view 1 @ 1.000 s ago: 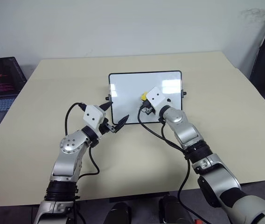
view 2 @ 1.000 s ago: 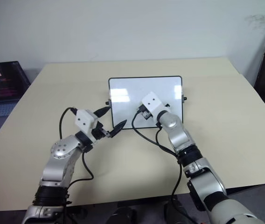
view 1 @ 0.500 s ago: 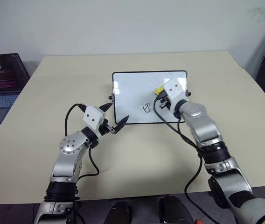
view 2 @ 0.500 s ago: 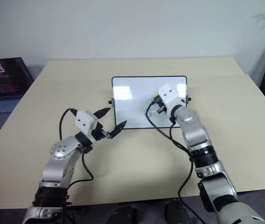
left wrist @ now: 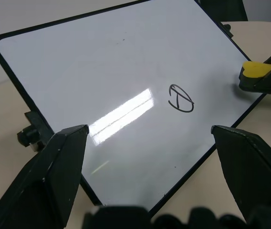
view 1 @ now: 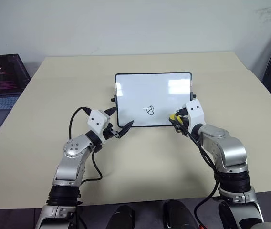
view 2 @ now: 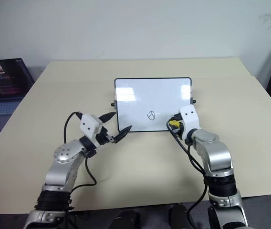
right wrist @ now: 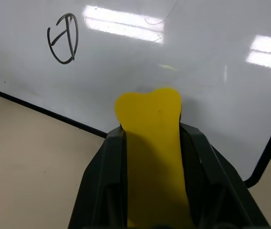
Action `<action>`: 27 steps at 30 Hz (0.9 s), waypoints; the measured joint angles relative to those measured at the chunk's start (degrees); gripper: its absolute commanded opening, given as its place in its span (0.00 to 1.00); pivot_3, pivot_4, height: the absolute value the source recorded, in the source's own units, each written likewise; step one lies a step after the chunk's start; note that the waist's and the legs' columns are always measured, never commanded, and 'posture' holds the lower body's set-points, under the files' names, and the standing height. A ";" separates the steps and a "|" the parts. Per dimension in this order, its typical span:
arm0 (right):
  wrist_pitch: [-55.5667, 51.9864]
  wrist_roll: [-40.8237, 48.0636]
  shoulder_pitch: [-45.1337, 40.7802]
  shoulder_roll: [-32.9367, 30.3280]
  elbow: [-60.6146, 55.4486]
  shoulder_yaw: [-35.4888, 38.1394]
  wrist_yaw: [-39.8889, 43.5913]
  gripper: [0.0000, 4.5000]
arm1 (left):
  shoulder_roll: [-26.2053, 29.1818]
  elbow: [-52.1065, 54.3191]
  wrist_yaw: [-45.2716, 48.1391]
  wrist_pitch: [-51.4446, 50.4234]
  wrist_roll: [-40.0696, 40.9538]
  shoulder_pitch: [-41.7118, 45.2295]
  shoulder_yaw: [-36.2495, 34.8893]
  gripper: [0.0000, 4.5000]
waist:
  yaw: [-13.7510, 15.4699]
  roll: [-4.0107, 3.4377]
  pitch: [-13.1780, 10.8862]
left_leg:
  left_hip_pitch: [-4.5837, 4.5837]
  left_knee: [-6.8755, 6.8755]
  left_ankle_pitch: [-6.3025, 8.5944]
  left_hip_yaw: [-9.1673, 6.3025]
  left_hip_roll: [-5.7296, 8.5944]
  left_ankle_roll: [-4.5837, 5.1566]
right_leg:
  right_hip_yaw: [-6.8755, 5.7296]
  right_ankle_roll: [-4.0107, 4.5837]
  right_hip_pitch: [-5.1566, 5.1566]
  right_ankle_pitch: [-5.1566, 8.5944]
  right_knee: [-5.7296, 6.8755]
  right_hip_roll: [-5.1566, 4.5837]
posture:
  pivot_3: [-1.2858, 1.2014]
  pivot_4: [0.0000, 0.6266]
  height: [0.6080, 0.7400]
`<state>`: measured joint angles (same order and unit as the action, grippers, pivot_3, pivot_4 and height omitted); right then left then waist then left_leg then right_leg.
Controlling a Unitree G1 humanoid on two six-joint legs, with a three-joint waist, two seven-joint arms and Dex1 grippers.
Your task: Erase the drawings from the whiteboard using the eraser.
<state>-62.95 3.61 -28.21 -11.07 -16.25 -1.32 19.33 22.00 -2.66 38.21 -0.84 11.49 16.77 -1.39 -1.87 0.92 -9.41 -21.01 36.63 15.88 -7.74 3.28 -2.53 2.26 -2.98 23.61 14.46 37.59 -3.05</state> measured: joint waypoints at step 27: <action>33.51 -7.08 -11.39 0.36 21.20 -11.37 -3.34 0.27 | -0.94 -0.81 -0.10 0.07 -0.01 0.60 0.04 1.00 | -0.04 0.02 -0.01 | 0.02 0.03 -0.05 0.04 0.03 -0.10 | 0.02 0.00 -0.02 0.00 0.00 0.01 | 0.52 0.24 1.00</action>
<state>-29.44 -3.47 -39.60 -10.71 4.96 -12.70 15.99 21.06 -3.47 38.12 -0.78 11.48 17.37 -1.35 -1.92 0.94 -9.41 -20.99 36.66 15.82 -7.71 3.31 -2.63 2.28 -2.98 23.59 14.46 37.58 -3.05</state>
